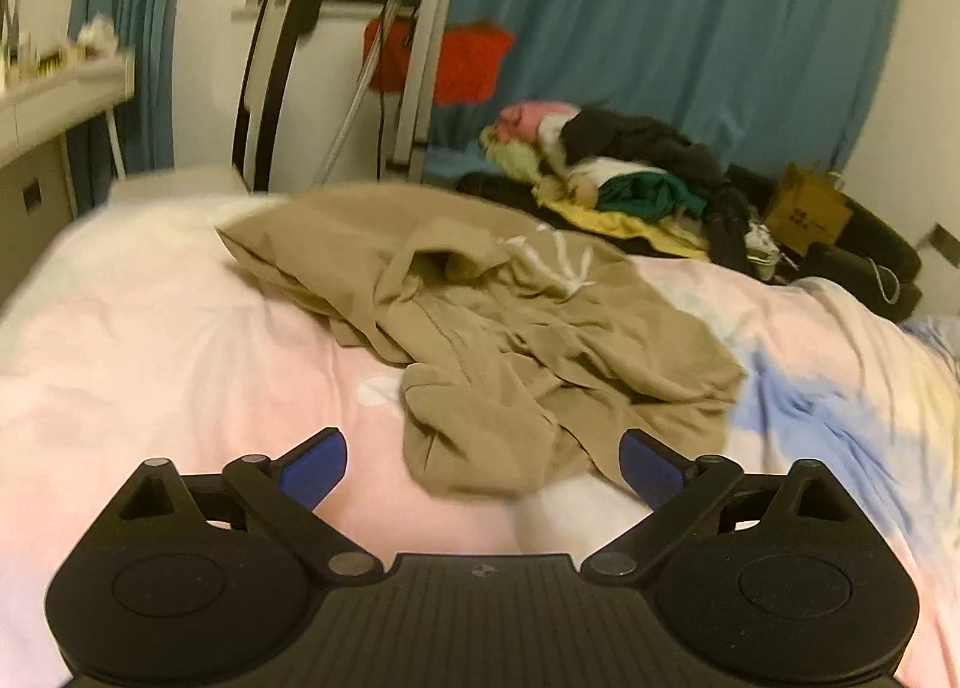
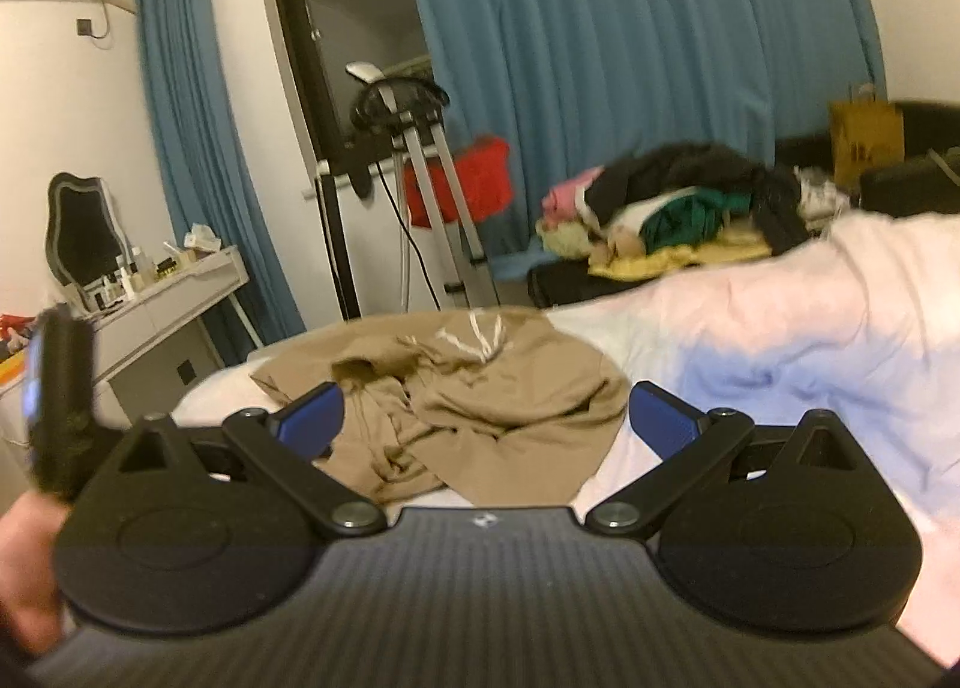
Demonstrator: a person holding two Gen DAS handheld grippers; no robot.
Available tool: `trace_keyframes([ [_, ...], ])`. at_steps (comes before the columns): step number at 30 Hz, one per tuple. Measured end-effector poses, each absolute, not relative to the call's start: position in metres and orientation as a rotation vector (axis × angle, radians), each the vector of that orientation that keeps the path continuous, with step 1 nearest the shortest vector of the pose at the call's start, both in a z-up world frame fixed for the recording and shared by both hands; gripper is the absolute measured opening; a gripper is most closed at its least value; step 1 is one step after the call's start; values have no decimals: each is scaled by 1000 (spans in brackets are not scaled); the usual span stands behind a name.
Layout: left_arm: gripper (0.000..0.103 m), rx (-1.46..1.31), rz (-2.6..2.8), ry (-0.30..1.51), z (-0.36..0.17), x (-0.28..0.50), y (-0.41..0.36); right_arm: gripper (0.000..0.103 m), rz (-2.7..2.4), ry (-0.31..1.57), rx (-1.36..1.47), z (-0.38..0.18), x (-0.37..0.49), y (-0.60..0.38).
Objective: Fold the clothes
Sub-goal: 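Grasp the tan t-shirt fabric with the right gripper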
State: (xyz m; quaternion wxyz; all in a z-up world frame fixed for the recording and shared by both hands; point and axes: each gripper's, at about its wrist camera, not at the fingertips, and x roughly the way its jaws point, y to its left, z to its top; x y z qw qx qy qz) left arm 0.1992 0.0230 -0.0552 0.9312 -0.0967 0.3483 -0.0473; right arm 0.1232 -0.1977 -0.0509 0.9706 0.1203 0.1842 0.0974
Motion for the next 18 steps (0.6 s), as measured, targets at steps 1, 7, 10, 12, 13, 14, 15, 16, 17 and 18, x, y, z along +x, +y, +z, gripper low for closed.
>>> trace_keyframes([
  [1,88,-226,-95,726,-63,209,26,103,204,380,225,-60,128,-196],
  [7,86,-372,-29,720,-76,219,50,96,219,359,106,-106,175,-182],
  [10,88,-295,-13,695,-64,219,49,71,261,348,9,-115,211,-163],
  [12,90,-253,-2,661,-57,219,51,71,289,348,-27,-120,236,-148],
  [13,91,-248,-6,647,-55,220,52,72,307,354,-30,-124,248,-142],
  [14,91,-247,-15,636,-54,220,54,71,326,378,-35,-129,259,-134],
  [15,91,-248,-16,629,-55,222,57,71,341,413,-50,-136,270,-125],
  [16,91,-248,-15,624,-55,224,59,71,357,447,-64,-142,282,-116],
  [17,91,-245,-15,621,-56,225,62,69,353,472,-78,-147,289,-110],
  [18,91,-240,-13,617,-58,225,64,62,331,487,-92,-151,293,-106],
])
